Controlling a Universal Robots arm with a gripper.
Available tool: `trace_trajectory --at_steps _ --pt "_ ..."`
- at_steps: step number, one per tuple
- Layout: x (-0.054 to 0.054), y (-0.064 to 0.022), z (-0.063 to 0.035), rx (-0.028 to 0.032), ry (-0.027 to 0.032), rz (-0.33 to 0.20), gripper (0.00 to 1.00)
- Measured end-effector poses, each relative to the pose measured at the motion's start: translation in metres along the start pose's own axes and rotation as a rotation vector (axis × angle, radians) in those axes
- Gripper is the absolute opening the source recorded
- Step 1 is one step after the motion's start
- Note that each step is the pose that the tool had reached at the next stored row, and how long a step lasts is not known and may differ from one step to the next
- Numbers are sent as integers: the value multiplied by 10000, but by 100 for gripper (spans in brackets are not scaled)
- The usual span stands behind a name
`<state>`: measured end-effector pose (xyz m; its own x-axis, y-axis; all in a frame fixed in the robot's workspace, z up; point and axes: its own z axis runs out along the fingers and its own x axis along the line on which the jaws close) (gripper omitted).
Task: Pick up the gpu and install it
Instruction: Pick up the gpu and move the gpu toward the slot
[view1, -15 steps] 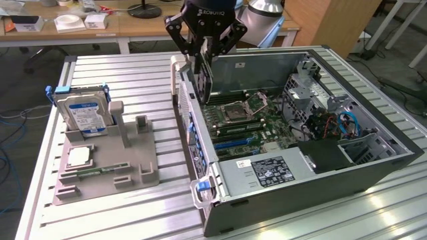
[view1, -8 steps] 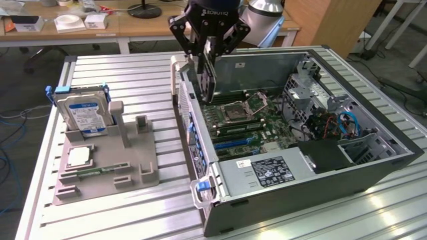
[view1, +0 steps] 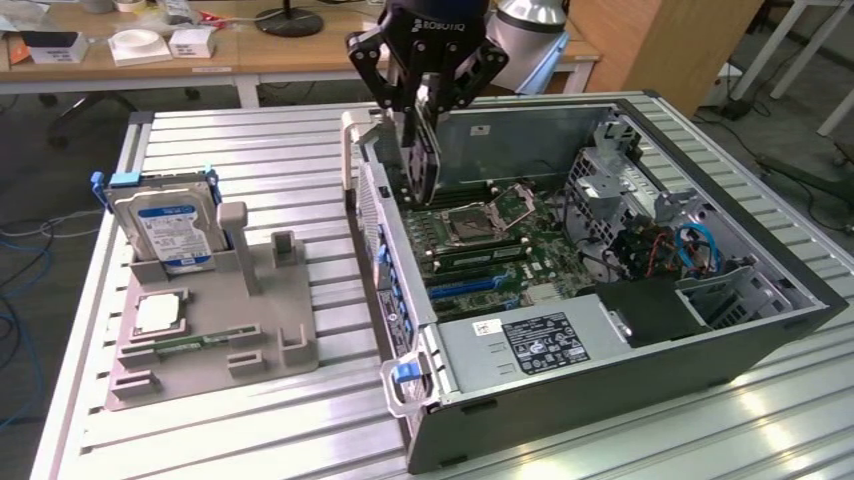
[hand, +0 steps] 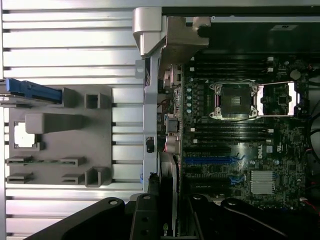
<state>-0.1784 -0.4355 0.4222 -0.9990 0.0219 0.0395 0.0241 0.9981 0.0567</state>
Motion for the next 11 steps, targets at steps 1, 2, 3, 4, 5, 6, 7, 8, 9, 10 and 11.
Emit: trace_trajectory --at_steps 1,2,3,4,5,6,7,8,9,10,11 --pt "-10 0 0 0 0 -3 27" --pt "-21 0 0 0 0 -7 27" --pt "-31 1 0 0 1 -11 27" --pt "-41 1 0 0 1 -14 27" --pt "-51 1 0 0 1 -19 27" --pt "-62 1 -1 1 1 -23 27" --pt "-73 2 -1 1 1 -27 27" --pt "-84 2 -1 1 1 -31 27" --pt "-95 2 -1 1 1 -35 27" --pt "-105 2 -1 1 2 -39 27" --pt "-115 2 -1 1 2 -43 27"
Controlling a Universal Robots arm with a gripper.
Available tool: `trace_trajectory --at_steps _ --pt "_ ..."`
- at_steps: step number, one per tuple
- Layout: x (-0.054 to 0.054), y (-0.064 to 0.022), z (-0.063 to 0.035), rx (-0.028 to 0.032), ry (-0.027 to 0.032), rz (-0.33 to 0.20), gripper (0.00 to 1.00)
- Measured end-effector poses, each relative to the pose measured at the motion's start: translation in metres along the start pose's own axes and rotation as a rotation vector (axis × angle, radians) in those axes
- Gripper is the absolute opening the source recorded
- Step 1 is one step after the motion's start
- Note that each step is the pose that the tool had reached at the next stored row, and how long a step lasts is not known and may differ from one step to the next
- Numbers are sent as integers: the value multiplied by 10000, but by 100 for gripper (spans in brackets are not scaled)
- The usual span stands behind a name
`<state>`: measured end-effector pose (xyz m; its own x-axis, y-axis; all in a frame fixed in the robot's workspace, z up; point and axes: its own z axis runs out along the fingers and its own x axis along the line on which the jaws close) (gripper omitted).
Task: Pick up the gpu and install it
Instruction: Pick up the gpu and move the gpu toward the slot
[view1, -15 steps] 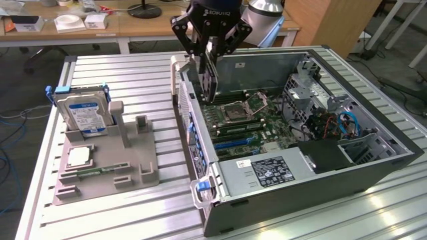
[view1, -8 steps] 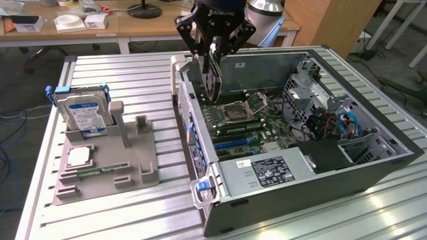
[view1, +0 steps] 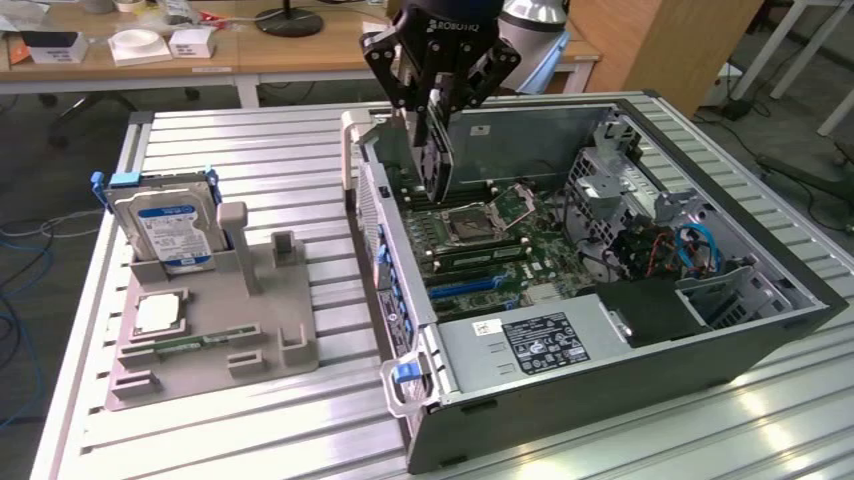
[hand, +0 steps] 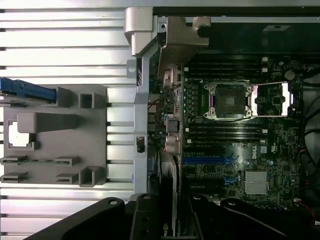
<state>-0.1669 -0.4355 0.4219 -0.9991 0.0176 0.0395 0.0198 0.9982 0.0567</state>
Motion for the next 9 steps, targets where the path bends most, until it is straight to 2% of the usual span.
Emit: trace_trajectory --at_steps 9 --pt "-79 1 0 1 1 -22 27"
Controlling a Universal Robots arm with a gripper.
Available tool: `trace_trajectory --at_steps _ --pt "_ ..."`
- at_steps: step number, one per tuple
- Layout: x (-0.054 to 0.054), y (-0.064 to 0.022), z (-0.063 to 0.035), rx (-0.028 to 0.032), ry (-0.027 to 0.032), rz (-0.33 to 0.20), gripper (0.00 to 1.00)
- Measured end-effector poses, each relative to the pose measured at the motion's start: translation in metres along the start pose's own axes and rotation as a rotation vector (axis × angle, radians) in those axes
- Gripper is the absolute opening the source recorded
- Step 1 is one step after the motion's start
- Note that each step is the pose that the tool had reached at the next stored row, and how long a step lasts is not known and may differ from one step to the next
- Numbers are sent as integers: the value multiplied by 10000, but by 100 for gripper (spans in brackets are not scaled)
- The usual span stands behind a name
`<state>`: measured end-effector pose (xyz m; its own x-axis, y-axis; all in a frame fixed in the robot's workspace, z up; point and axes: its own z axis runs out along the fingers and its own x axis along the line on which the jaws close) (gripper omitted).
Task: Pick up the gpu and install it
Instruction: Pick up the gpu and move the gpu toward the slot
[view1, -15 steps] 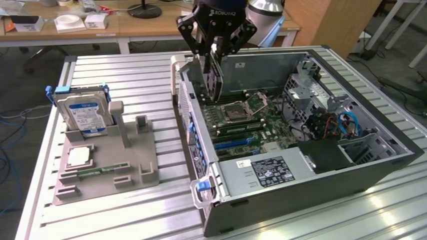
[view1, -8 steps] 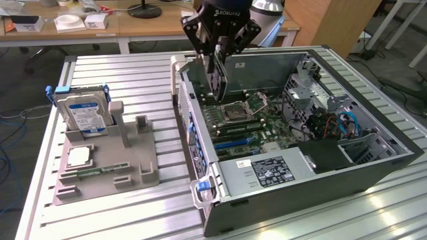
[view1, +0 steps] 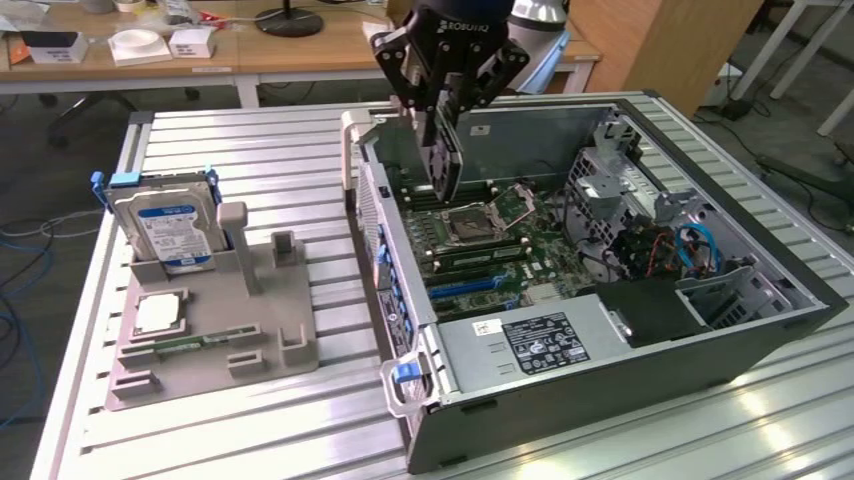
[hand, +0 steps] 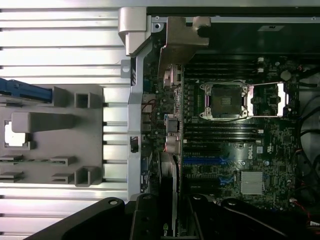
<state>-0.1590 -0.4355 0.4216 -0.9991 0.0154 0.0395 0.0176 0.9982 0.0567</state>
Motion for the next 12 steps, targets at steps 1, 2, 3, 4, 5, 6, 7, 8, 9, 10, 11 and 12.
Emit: trace_trajectory --at_steps 1,2,3,4,5,6,7,8,9,10,11,12 --pt "-7 0 0 0 0 -1 27" --pt "-14 0 0 1 0 -4 27" --pt "-22 0 0 1 0 -6 27" --pt "-29 0 0 1 1 -9 27" --pt "-37 1 0 1 1 -13 27" --pt "-45 1 0 1 1 -16 27" --pt "-55 1 0 2 1 -21 27" --pt "-66 1 0 2 1 -28 27" --pt "-77 1 0 2 2 -35 27" --pt "-89 1 -1 3 3 -44 27" --pt "-99 1 -1 2 2 -52 27" --pt "-108 2 -1 3 3 -57 27"
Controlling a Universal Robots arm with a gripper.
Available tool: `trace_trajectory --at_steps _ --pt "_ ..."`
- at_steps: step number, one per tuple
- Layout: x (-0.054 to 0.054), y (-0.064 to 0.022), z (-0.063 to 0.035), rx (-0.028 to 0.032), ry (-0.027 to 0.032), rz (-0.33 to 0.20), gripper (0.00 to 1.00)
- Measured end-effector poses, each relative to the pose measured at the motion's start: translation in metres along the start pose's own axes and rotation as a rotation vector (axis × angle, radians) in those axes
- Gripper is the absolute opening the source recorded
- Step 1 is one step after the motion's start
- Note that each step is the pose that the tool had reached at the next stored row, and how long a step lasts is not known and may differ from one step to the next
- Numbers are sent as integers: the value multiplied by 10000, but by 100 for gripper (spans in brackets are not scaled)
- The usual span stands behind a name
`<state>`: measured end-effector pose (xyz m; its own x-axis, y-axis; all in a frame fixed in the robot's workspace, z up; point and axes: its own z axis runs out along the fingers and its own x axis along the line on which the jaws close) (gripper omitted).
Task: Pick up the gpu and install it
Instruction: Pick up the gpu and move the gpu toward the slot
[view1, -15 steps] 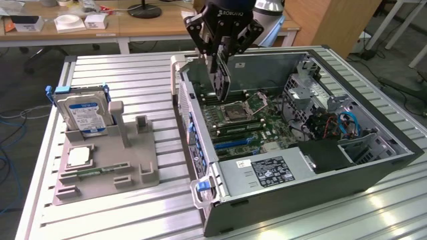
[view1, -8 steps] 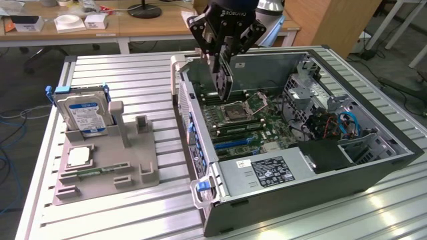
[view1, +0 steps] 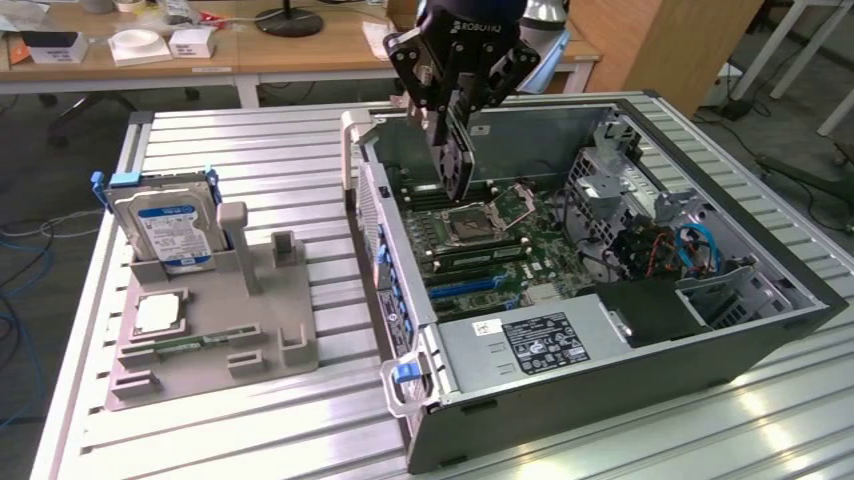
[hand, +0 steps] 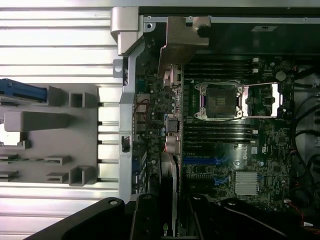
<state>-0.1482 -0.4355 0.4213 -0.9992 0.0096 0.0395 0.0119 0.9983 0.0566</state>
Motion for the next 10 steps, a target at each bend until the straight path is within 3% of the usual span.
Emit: trace_trajectory --at_steps 10 --pt "-121 1 -4 2 4 -74 27"
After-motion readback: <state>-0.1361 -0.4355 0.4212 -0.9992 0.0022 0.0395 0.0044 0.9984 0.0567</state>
